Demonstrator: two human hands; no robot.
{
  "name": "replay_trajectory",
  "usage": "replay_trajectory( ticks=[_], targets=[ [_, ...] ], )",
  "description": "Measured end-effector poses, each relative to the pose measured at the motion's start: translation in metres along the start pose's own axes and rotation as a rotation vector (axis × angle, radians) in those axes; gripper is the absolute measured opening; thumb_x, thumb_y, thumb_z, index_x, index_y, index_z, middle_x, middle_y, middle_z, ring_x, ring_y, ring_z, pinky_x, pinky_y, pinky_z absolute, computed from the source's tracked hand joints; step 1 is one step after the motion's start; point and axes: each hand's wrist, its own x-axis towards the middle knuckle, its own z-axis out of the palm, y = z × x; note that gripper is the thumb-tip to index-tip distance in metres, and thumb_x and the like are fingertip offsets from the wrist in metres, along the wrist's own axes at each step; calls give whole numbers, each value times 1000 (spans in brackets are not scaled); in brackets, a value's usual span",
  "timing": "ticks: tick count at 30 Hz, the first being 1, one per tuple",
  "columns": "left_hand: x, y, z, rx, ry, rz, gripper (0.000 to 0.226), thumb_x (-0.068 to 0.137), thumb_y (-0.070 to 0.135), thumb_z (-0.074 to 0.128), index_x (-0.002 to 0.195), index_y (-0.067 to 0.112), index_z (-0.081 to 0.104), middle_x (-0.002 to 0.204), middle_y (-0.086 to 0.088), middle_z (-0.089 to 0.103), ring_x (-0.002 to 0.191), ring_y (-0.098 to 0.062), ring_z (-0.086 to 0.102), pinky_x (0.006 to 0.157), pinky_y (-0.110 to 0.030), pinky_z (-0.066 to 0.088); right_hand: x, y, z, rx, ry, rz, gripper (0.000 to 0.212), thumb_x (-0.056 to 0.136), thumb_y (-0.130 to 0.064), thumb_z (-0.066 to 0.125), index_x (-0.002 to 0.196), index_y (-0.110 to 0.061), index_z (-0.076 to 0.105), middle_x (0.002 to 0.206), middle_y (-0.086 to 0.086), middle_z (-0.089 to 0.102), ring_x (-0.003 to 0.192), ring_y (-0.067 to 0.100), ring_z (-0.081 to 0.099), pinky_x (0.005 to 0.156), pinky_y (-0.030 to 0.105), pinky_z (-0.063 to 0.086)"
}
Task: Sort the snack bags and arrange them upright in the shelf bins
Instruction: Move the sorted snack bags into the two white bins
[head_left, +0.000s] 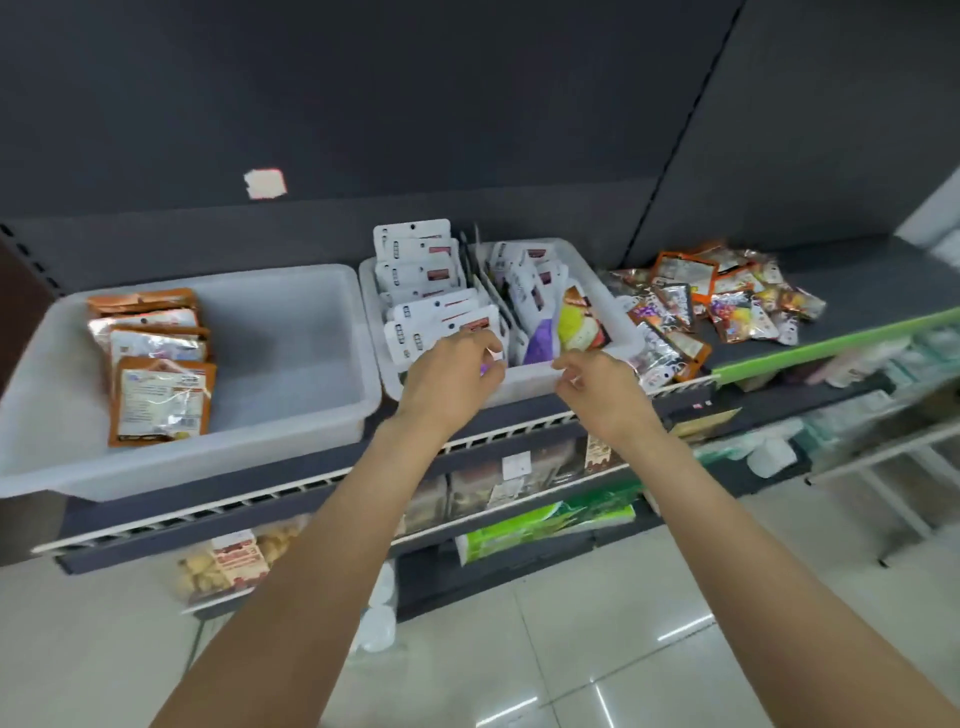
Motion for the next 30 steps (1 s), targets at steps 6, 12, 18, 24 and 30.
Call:
replay_trajectory(
  ticks=[6, 12, 18, 24, 30],
  targets=[
    [30, 107, 71, -8, -20, 108, 27, 96, 25, 47, 120, 20, 59, 117, 1, 61, 104, -18, 58, 79, -35, 50, -12, 122, -50, -25, 17, 86, 31, 95, -17, 54, 125, -10, 57, 116, 13, 63, 101, 29, 62, 84, 41, 52],
    [90, 171, 138, -99, -89, 187, 26, 95, 23, 51, 120, 17, 59, 117, -3, 58, 99, -19, 58, 84, -36, 49, 10, 216, -88, -10, 111, 164, 33, 95, -18, 53, 128, -13, 54, 131, 13, 51, 98, 29, 60, 83, 40, 51],
    [178, 199, 205, -99, -139, 153, 38, 94, 25, 54, 131, 19, 49, 133, -2, 50, 120, -20, 48, 97, -37, 43, 72, 298, -118, -37, 144, 166, 40, 95, -16, 54, 134, -10, 48, 134, 14, 47, 117, 30, 50, 91, 42, 48],
    [244, 201, 255, -74, -252, 13, 44, 95, 23, 54, 137, 17, 44, 142, -7, 42, 131, -23, 38, 108, -36, 33, 148, 357, -128, -27, 53, 188, 49, 95, -21, 53, 141, -12, 38, 145, 17, 35, 138, 31, 28, 103, 41, 37],
    [287, 187, 281, 31, 46, -291, 51, 93, 23, 56, 140, 11, 39, 142, -12, 39, 132, -26, 34, 107, -34, 32, 222, 387, -116, 27, -38, 196, 60, 93, -27, 57, 144, -12, 30, 145, 15, 34, 136, 33, 26, 107, 43, 32]
  ],
)
